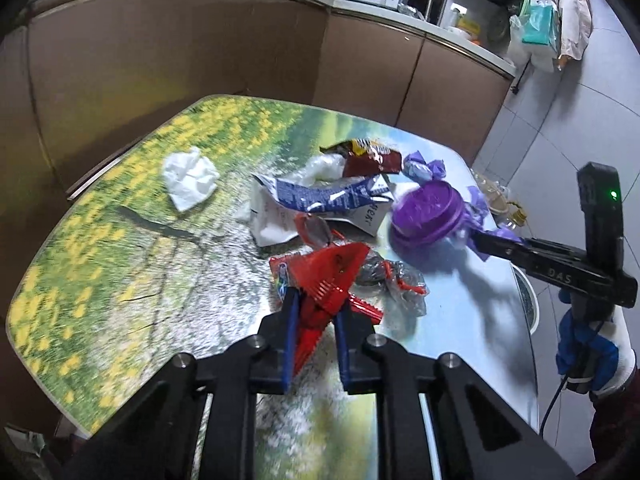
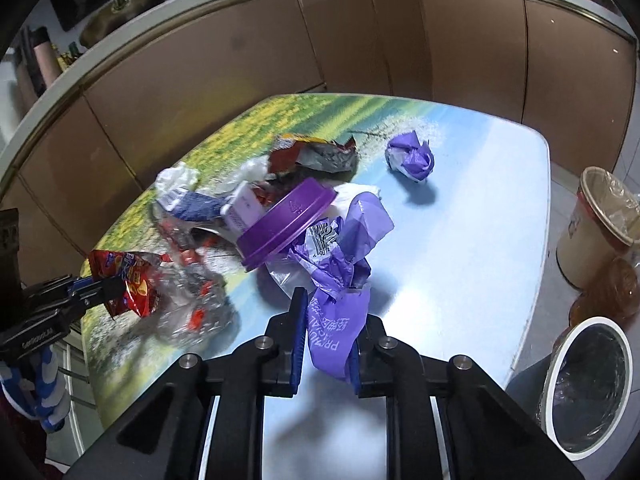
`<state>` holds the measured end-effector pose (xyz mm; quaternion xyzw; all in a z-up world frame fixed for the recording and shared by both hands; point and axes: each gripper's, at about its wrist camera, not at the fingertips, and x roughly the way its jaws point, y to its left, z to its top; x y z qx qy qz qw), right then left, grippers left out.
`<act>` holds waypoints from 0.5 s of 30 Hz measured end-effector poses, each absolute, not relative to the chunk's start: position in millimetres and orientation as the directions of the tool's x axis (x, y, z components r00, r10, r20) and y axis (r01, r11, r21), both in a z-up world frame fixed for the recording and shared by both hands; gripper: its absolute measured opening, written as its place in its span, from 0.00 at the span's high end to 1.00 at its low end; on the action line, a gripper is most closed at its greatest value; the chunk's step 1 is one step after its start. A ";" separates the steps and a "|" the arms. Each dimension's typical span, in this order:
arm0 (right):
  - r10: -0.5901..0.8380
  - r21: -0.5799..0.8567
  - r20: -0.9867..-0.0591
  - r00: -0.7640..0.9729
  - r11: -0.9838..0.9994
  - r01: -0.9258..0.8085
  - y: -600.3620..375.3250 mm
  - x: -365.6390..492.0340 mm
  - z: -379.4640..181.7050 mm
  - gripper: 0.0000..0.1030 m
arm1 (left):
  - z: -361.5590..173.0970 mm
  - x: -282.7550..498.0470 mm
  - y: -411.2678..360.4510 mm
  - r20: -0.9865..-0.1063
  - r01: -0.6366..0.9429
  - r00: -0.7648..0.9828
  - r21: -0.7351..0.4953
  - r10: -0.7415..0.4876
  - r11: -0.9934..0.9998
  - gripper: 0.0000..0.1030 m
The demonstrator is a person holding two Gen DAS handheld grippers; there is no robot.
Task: Collect trash
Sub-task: 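Grasp the red snack wrapper with the left tool while the right tool grasps the purple wrapper, then carry both wrappers over the bin and open both tools to drop them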
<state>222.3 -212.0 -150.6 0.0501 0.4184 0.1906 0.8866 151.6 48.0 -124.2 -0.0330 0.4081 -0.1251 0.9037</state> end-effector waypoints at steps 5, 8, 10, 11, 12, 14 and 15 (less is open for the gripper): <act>0.407 0.263 -0.688 0.601 0.911 -0.316 -227.4 204.8 -137.7 0.83 | -97.7 139.0 38.9 -0.702 0.200 0.670 -0.145 -0.243 0.969 0.85; 0.424 0.262 -0.674 0.604 0.903 -0.340 -230.6 197.3 -134.4 0.83 | -83.6 137.5 25.4 -0.688 0.220 0.679 -0.140 -0.254 0.966 0.85; 0.435 0.282 -0.652 0.621 0.899 -0.334 -241.2 192.2 -130.6 0.83 | -76.0 138.1 10.4 -0.681 0.247 0.680 -0.136 -0.272 0.959 0.85; 0.439 0.292 -0.643 0.627 0.898 -0.328 -247.2 189.9 -129.7 0.83 | -72.2 139.6 0.5 -0.678 0.267 0.677 -0.136 -0.286 0.954 0.85; 0.439 0.302 -0.635 0.636 0.898 -0.319 -256.0 187.2 -129.1 0.83 | -69.2 141.8 -11.1 -0.675 0.289 0.673 -0.135 -0.301 0.948 0.85; 0.427 0.309 -0.628 0.650 0.904 -0.296 -271.9 183.4 -130.4 0.83 | -65.8 145.7 -33.9 -0.675 0.333 0.660 -0.132 -0.331 0.934 0.85; 0.417 0.313 -0.625 0.660 0.908 -0.277 -283.3 180.2 -132.1 0.83 | -64.9 147.8 -48.1 -0.676 0.362 0.649 -0.130 -0.350 0.923 0.85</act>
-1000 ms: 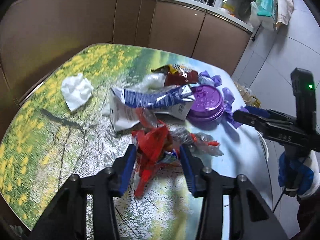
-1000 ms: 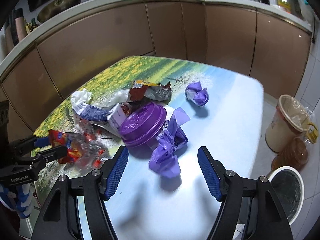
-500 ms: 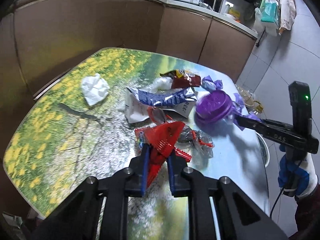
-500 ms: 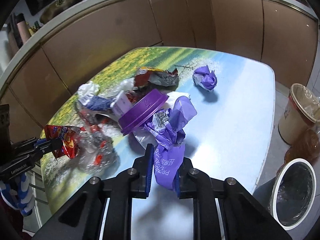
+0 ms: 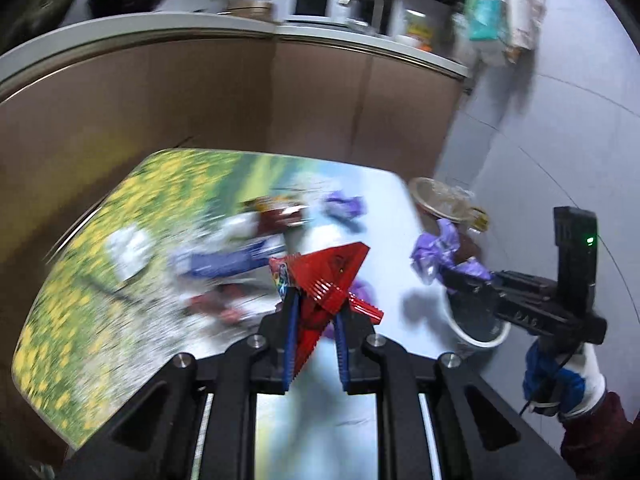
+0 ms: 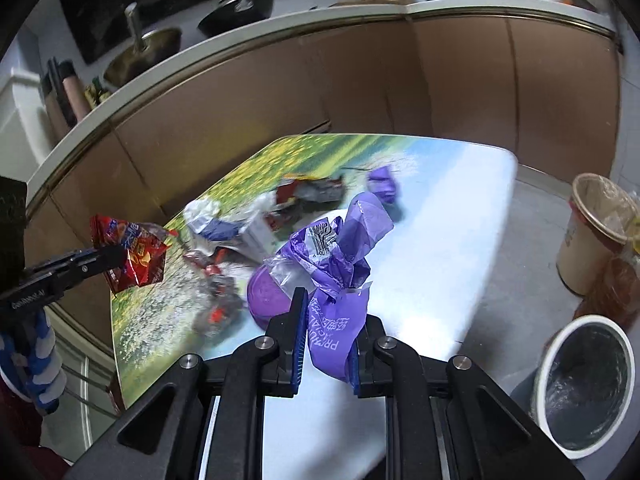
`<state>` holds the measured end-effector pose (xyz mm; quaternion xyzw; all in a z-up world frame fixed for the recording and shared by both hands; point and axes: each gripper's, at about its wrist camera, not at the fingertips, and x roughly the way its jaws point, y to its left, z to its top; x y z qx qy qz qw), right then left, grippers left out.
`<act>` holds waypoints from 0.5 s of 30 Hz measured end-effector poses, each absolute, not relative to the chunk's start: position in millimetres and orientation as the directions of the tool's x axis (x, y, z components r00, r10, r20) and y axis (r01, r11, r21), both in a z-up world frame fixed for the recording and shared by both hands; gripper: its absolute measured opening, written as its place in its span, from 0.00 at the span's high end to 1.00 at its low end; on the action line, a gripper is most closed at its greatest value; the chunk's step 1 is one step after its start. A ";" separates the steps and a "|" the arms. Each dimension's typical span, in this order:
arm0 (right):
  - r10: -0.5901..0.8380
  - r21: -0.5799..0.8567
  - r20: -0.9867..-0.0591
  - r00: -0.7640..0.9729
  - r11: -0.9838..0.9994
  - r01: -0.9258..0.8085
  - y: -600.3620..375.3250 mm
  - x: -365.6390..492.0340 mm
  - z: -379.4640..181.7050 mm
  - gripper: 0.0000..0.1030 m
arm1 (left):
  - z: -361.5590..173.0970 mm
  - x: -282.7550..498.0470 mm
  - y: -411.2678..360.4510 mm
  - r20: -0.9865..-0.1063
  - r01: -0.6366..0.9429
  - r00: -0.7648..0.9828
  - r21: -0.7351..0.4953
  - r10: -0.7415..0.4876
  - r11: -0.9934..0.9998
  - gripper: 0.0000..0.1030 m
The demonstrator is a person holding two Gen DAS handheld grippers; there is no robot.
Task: Collect trash
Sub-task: 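Carry both wrappers over the bin and open both tools to drop them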
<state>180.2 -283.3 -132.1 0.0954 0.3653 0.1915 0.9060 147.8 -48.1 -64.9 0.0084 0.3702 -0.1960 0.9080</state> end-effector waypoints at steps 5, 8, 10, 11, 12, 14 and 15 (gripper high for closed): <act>0.312 0.323 -0.632 0.709 0.938 -0.125 -356.6 162.2 -147.7 0.83 | -66.5 168.1 -138.3 -0.683 0.526 0.562 -0.139 -0.466 0.839 0.85; 0.220 0.312 -0.657 0.721 0.950 -0.005 -404.3 151.4 -161.2 0.83 | -75.3 183.1 -207.4 -0.690 0.618 0.494 -0.150 -0.529 0.772 0.85; 0.129 0.285 -0.687 0.715 0.953 0.102 -443.0 144.2 -174.8 0.83 | -84.7 192.1 -254.9 -0.697 0.670 0.450 -0.151 -0.559 0.727 0.85; 0.102 0.277 -0.699 0.708 0.951 0.136 -456.1 142.4 -180.8 0.83 | -89.7 195.5 -276.9 -0.703 0.690 0.426 -0.155 -0.570 0.707 0.85; 0.064 0.264 -0.716 0.695 0.947 0.185 -473.1 141.0 -189.4 0.83 | -97.4 201.8 -303.8 -0.712 0.711 0.397 -0.161 -0.579 0.685 0.85; 0.019 0.253 -0.741 0.672 0.934 0.252 -498.8 140.6 -204.3 0.83 | -108.0 208.9 -341.5 -0.723 0.732 0.371 -0.159 -0.583 0.663 0.85; 0.002 0.255 -0.750 0.661 0.924 0.286 -513.1 140.8 -212.0 0.82 | -115.8 214.8 -365.3 -0.730 0.743 0.355 -0.159 -0.584 0.650 0.84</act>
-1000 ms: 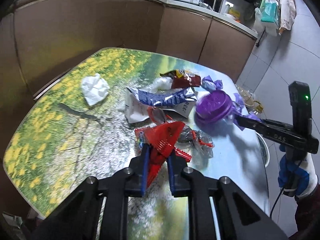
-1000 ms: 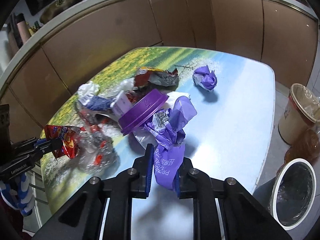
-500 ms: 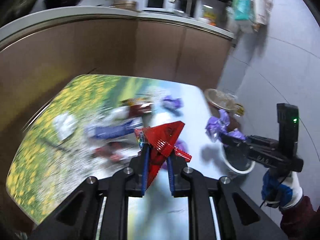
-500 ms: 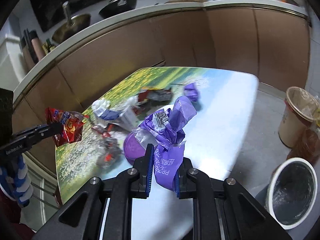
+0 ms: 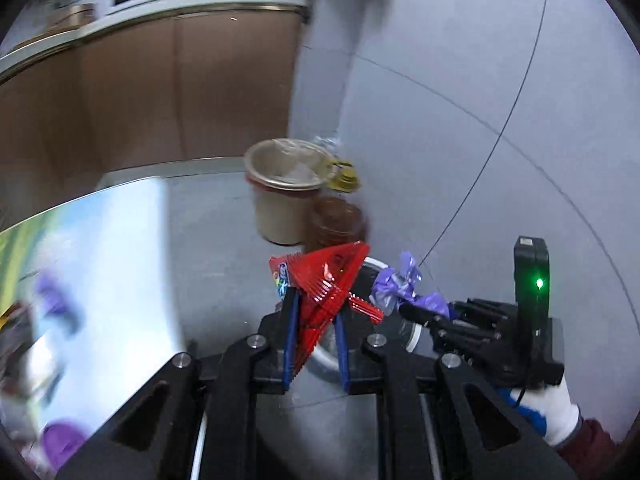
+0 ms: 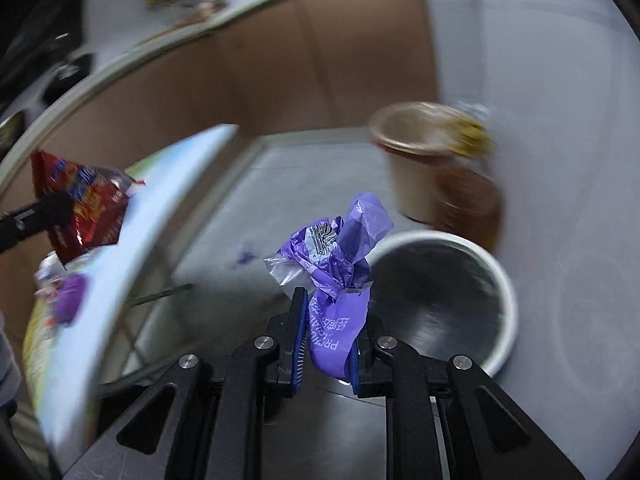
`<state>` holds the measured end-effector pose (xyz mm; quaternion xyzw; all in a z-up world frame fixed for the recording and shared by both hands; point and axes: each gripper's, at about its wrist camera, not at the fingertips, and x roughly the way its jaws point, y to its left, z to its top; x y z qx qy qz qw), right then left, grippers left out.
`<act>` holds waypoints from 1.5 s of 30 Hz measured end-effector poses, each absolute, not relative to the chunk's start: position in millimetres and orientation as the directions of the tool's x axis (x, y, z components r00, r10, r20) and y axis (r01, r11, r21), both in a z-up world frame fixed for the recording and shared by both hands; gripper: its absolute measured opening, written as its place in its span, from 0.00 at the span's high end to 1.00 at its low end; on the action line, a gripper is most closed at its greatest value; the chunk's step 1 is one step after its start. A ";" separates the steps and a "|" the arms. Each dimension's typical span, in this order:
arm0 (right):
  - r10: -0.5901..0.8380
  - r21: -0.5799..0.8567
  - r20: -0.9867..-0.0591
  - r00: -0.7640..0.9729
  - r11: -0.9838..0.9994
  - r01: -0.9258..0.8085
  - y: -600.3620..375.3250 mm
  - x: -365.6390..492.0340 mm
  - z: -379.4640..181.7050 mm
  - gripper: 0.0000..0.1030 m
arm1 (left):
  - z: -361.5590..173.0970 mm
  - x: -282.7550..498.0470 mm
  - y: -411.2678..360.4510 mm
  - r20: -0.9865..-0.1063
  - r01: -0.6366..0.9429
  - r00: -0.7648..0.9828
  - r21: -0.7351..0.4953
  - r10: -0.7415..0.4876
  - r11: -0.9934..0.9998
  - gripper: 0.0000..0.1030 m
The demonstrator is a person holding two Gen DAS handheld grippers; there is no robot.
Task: Collect trash
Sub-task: 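Carry both wrappers over the bin and open both tools to drop them, then move both tools back over the table toward the carton and lid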
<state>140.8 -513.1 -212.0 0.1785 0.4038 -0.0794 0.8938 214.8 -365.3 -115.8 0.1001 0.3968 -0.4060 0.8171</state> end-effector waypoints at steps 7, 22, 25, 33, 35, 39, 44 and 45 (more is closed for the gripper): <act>-0.056 0.251 -0.781 0.623 0.884 0.394 -559.6 151.4 -245.0 0.69 | -152.3 236.2 -465.3 -0.766 0.769 0.289 -0.172 -0.575 0.615 0.62; -0.116 0.261 -0.753 0.647 0.850 0.457 -555.3 117.4 -223.4 0.49 | -127.1 219.7 -440.9 -0.705 0.750 0.333 -0.204 -0.626 0.629 0.53; -0.107 0.259 -0.729 0.676 0.871 0.417 -537.2 118.3 -205.1 0.46 | -110.5 214.8 -411.5 -0.681 0.732 0.377 -0.196 -0.627 0.653 0.53; -0.067 0.222 -0.646 0.760 0.937 0.271 -468.6 118.8 -141.6 0.43 | -66.4 201.4 -316.8 -0.624 0.670 0.483 -0.188 -0.614 0.718 0.40; -0.050 0.207 -0.628 0.776 0.951 0.229 -448.4 117.8 -125.9 0.42 | -58.0 198.1 -290.9 -0.609 0.652 0.504 -0.197 -0.612 0.733 0.36; -0.013 0.176 -0.605 0.796 0.973 0.149 -409.2 117.0 -100.6 0.40 | -46.3 192.6 -237.6 -0.583 0.606 0.557 -0.202 -0.592 0.769 0.35; 0.046 0.145 -0.591 0.806 0.988 0.050 -359.7 120.5 -79.9 0.38 | -40.7 183.7 -166.9 -0.563 0.542 0.624 -0.188 -0.542 0.819 0.35; 0.063 0.142 -0.588 0.806 0.989 0.027 -350.8 118.9 -76.0 0.38 | -40.3 182.9 -152.1 -0.560 0.528 0.636 -0.186 -0.531 0.829 0.35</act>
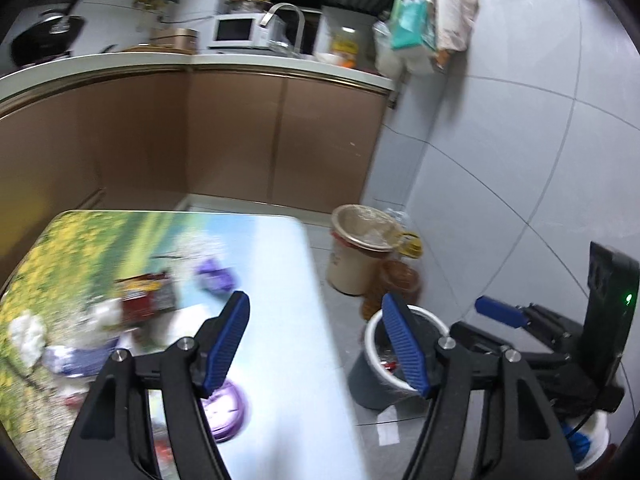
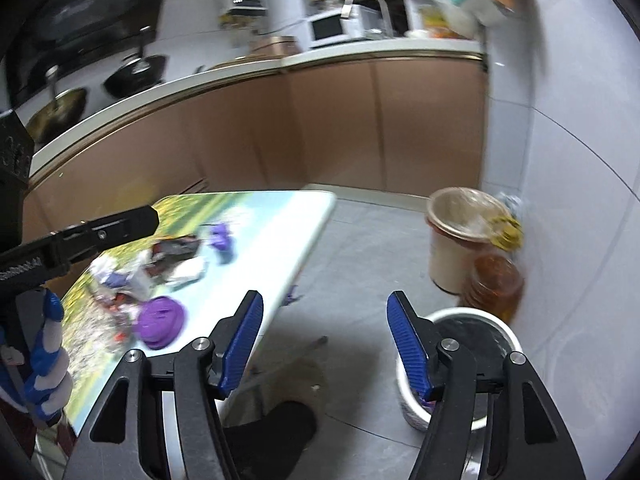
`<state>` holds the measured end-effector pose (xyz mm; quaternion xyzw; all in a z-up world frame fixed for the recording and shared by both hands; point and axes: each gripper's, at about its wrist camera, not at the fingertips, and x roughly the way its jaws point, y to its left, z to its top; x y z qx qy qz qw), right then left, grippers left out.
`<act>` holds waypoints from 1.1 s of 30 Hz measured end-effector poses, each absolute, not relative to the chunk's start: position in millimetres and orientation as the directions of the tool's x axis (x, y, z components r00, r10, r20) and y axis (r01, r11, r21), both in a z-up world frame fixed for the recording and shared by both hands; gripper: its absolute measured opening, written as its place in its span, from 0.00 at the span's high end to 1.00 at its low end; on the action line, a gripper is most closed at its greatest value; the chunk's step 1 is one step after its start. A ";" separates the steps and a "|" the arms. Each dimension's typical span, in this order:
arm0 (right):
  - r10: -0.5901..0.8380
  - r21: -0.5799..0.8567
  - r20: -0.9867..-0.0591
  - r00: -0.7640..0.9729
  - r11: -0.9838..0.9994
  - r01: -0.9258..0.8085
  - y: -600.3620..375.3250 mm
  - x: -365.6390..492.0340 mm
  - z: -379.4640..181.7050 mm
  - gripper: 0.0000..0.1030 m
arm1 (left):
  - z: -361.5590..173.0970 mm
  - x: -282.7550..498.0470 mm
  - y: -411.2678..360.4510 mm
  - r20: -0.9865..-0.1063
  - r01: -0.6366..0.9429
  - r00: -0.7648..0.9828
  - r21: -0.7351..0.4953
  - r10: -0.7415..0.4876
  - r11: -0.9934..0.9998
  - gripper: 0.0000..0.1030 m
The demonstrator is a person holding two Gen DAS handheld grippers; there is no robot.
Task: Collect trash
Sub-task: 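Move both tools back over the table toward the carton and lid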
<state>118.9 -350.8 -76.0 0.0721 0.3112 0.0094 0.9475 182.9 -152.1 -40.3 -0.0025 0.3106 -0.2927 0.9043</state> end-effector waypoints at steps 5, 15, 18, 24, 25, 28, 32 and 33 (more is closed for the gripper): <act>0.152 0.137 -0.597 0.788 0.987 -0.087 -302.9 128.3 -67.7 0.38 | -45.0 183.8 -89.4 -0.564 0.488 0.666 -0.164 -0.488 0.857 0.35; 0.297 0.140 -0.657 0.693 0.951 -0.276 -232.6 154.5 -89.3 0.37 | -86.1 210.9 -15.6 -0.715 0.591 0.560 -0.009 -0.418 0.807 0.35; 0.324 0.133 -0.683 0.655 0.937 -0.324 -216.0 165.6 -102.5 0.31 | -95.7 221.1 -14.0 -0.742 0.626 0.523 0.001 -0.420 0.780 0.35; 0.355 0.118 -0.727 0.588 0.907 -0.403 -191.7 188.0 -126.3 0.24 | -114.7 256.4 -21.4 -0.793 0.677 0.460 0.023 -0.399 0.736 0.35; 0.358 0.114 -0.735 0.576 0.903 -0.415 -188.1 193.0 -130.9 0.23 | -117.6 261.6 -22.1 -0.799 0.681 0.456 0.031 -0.391 0.731 0.35; 0.357 0.097 -0.757 0.547 0.890 -0.446 -180.4 206.8 -142.7 0.21 | -129.1 275.0 -26.4 -0.826 0.705 0.425 0.046 -0.370 0.708 0.35; 0.359 0.084 -0.780 0.513 0.872 -0.482 -172.8 222.4 -156.8 0.18 | -145.3 285.7 -32.1 -0.856 0.730 0.392 0.067 -0.336 0.681 0.35; 0.355 0.077 -0.786 0.506 0.868 -0.490 -169.9 226.9 -161.0 0.18 | -148.3 287.3 -33.3 -0.860 0.733 0.391 0.076 -0.328 0.676 0.35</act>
